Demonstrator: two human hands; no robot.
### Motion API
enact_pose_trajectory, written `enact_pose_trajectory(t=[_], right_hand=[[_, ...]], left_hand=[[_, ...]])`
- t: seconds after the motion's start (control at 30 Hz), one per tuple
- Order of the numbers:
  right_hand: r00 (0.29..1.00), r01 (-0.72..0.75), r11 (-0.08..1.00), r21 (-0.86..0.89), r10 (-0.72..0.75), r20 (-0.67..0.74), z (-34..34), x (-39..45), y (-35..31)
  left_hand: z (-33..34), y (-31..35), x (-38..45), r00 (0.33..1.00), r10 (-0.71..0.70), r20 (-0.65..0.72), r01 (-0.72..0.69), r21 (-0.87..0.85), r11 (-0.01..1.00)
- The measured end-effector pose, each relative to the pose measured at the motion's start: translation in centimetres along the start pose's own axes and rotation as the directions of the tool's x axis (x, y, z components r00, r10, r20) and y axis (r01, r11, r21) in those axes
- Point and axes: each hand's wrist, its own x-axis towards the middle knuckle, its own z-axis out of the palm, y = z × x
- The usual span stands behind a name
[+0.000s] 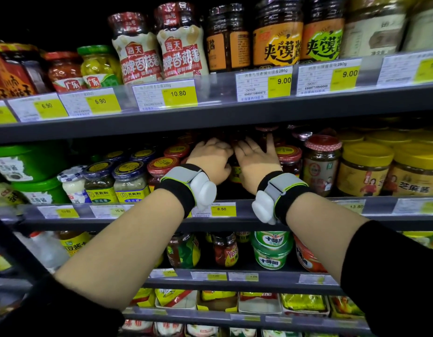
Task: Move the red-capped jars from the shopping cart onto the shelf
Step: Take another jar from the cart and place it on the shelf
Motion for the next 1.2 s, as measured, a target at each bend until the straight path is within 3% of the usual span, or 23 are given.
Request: enact_pose_trajectory(t=[0.13,0.33,0.53,0.93,1.2], right_hand=[[0.996,0.008,0.996,0.092,0.000,-0.087,0.6,-1.0,-0.8],[0.998,-0.005,0.989,0.148,0.014,-0.063,0.9,-2.7,-1.6],[0.993,0.043,0.983,0.180,-0.022,-0.115,2.0,-5.0,-3.0],[0.966,0.197,0.950,0.242,-0.146,-0.215,4.0,-7.8,-8.5],[0.954,0.285,0.937,0.203,-0.258,-0.151,6.2,-8.6,-12.6]], left_hand=[[0.7,0.2,-0.6,0.995,-0.028,-0.093,0.033,0.051,0.998],[2.8,1.0,-3.3,0.953,-0.114,-0.282,0.137,0.063,0.989],[4.4,1.7,-6.5,0.940,-0.238,-0.243,0.255,0.039,0.966],[6.7,0.0,-13.0,0.934,-0.333,-0.130,0.338,0.023,0.941],[9.7,-1.6,-18.0,0.906,-0.423,-0.014,0.423,0.036,0.905]])
